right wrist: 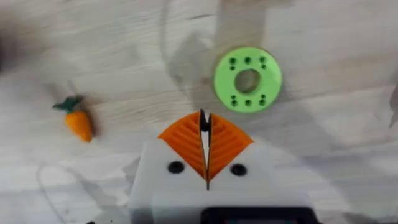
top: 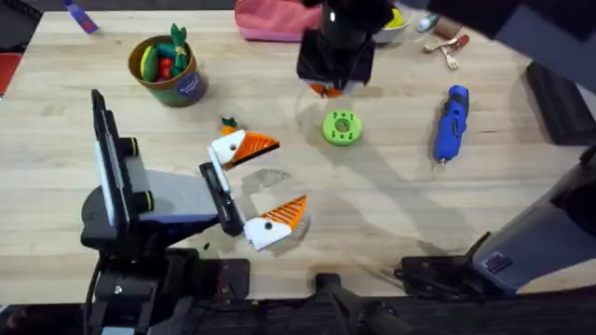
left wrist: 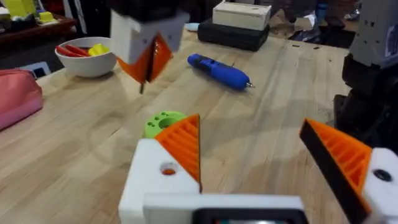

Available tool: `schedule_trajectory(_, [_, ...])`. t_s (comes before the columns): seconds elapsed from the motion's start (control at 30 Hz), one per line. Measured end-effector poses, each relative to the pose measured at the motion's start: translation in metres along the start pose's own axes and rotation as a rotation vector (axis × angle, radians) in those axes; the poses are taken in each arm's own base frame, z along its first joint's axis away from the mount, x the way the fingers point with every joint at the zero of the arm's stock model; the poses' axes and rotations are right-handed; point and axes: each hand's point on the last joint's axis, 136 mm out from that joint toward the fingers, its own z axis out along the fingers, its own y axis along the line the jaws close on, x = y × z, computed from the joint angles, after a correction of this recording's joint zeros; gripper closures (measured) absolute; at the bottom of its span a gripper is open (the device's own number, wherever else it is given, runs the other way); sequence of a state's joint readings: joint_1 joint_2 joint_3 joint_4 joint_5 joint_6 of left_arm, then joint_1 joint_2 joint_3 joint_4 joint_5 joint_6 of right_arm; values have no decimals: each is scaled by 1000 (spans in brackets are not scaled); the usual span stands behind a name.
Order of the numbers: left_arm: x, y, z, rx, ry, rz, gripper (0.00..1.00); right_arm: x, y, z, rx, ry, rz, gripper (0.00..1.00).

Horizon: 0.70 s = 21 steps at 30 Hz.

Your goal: Pick up the gripper from the table and insert it into the empty holder that is missing its gripper. Then pick up a screw, insert it into the mounting hole, and use the screwdriver to tighten it. Finally, clean up the table by picking up the vegetable and placing it into the bucket.

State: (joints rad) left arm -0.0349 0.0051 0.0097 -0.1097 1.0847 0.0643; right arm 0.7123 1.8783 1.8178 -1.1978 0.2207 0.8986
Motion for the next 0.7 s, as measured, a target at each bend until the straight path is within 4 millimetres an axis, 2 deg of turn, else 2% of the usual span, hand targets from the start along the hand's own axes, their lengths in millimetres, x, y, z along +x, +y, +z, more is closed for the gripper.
schedule_trajectory(0.17, [0, 0, 0, 0, 0, 0, 15, -15, 26, -42, -97, -83, -237, 995])
schedule_trajectory(0.27, [0, 0, 0, 0, 0, 0, 15, -14, 40, -62, -153, -122, -431, 995])
schedule_trajectory(0.53, [0, 0, 0, 0, 0, 0, 15, 25, 64, -111, -326, -170, -927, 995])
schedule_trajectory(0.7, [0, 0, 0, 0, 0, 0, 16, 47, 62, -130, -374, -167, -1092, 995])
